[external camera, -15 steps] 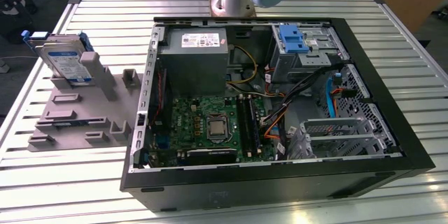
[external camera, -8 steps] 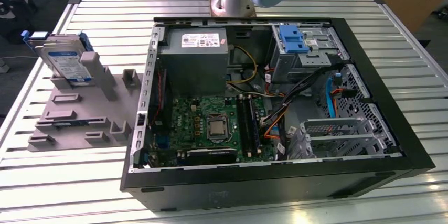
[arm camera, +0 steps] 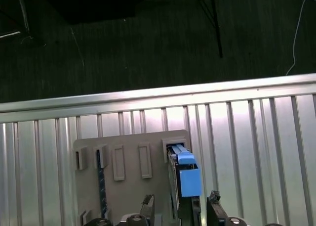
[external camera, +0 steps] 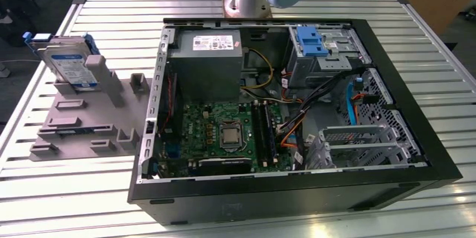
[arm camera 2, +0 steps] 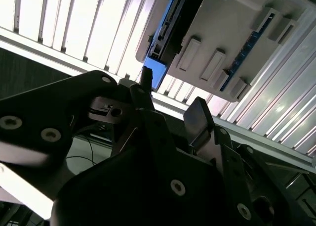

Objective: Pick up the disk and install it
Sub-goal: 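Pick up the disk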

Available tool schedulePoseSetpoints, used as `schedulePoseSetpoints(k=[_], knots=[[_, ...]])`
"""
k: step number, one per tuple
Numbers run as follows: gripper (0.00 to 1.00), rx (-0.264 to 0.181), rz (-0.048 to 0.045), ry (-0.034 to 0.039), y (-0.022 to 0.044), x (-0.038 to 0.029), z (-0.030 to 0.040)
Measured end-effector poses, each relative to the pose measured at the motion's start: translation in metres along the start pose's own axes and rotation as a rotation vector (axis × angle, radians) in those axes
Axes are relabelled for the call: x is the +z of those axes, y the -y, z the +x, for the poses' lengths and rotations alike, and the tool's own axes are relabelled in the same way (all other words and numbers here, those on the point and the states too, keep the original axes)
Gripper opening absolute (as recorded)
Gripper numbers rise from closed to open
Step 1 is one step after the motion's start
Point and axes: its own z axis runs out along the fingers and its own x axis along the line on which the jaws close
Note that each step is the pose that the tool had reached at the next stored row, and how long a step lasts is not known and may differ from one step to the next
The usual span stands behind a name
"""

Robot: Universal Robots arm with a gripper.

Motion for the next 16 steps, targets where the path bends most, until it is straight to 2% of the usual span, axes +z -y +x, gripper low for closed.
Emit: schedulePoseSetpoints(k=[4, 14, 16], knots=[[0.53, -0.009, -0.0005, -0.0002, -0.0025, 0.0044, 0.0004], [0.53, -0.009, -0.0005, -0.0002, -0.0030, 0.0208, -0.0040], [0.53, -0.009, -0.0007, -0.0003, -0.0031, 0.0218, -0.0040]])
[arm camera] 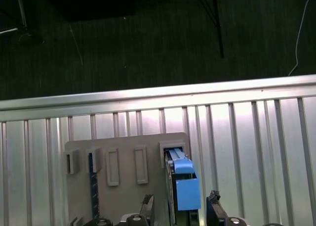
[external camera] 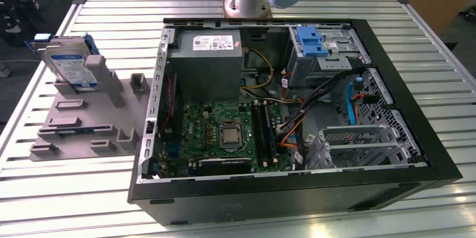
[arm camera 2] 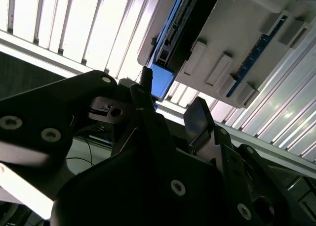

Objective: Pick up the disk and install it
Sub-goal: 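Pick up the disk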

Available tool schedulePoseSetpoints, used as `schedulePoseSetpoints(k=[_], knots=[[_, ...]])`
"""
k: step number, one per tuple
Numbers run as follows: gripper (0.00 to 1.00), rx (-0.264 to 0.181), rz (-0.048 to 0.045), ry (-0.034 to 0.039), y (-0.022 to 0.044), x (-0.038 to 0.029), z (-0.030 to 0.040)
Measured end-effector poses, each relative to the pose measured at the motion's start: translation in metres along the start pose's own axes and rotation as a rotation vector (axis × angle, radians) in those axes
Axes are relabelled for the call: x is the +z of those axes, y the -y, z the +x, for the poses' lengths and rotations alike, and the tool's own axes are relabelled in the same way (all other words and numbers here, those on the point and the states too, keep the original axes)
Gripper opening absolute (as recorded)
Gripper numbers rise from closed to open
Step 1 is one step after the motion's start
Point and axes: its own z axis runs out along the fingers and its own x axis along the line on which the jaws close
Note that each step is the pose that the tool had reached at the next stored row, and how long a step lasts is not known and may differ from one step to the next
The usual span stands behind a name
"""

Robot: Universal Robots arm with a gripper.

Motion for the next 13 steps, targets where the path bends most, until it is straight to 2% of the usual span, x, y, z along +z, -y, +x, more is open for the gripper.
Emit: schedulePoseSetpoints(k=[13], knots=[[0.53, 0.000, 0.0003, 0.0001, -0.0004, 0.0017, -0.0037]])
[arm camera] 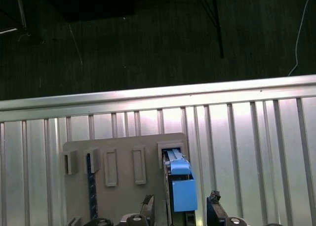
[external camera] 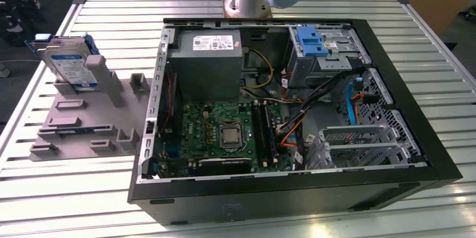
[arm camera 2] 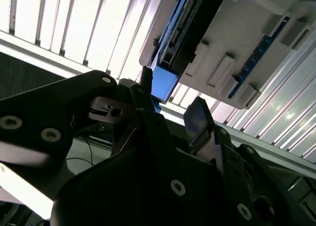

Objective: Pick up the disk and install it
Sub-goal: 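Pick up the disk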

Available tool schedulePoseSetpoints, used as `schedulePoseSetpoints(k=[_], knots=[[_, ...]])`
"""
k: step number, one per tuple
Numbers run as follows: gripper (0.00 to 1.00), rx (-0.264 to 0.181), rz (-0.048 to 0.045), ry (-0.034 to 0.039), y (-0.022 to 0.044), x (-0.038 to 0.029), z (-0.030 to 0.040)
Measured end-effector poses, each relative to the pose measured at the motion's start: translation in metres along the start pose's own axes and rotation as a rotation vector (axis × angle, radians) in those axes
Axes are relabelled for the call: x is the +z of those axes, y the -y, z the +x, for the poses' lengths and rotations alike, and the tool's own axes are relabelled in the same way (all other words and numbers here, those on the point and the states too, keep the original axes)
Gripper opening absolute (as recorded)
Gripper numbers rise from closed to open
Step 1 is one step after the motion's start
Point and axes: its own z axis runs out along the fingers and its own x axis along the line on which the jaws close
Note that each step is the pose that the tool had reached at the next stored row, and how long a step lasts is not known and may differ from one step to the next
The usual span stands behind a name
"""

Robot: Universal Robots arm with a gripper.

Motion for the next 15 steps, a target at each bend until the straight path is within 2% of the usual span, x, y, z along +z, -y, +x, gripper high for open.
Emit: schedulePoseSetpoints(k=[10, 15], knots=[[0.53, 0.000, -0.0002, -0.0001, 0.0000, 0.0014, -0.0007], [0.53, 0.000, -0.0002, -0.0001, -0.0006, 0.0083, -0.0006]])
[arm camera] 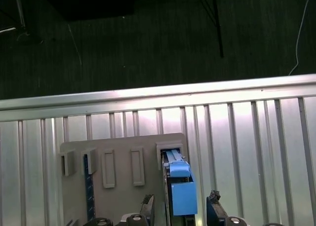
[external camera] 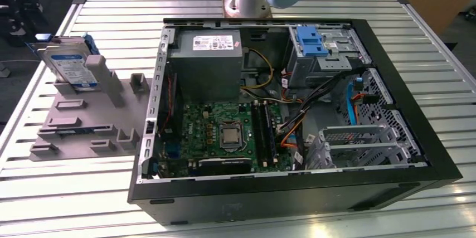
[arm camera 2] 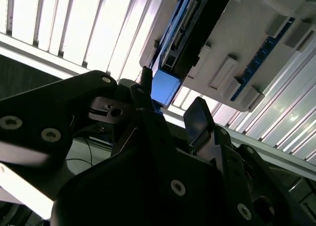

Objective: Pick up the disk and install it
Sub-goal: 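Pick up the disk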

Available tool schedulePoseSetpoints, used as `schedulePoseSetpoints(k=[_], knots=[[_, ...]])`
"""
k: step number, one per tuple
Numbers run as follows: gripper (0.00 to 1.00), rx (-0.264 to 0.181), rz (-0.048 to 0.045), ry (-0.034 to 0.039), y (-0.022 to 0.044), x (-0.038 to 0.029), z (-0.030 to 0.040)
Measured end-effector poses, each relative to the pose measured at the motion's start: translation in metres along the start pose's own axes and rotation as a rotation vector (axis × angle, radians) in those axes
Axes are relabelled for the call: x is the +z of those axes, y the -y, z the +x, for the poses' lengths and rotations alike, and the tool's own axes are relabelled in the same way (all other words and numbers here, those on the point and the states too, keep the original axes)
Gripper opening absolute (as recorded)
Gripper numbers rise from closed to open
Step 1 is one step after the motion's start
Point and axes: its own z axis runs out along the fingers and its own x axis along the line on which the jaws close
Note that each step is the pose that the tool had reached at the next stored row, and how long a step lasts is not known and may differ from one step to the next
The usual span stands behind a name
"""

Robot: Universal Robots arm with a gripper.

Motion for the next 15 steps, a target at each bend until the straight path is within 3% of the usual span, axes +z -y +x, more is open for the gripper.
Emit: schedulePoseSetpoints(k=[3, 6, 12, 13, 15], knots=[[0.53, -0.008, -0.0003, -0.0001, -0.0002, 0.0050, 0.0002], [0.53, -0.050, -0.0019, -0.0006, -0.0003, 0.0086, 0.0003], [0.53, -0.053, -0.0018, -0.0047, -0.0006, 0.0174, 0.0007], [0.53, -0.053, -0.0017, -0.0052, -0.0011, 0.0264, 0.0008], [0.53, -0.053, -0.0017, -0.0052, -0.0031, 0.0313, -0.0006]])
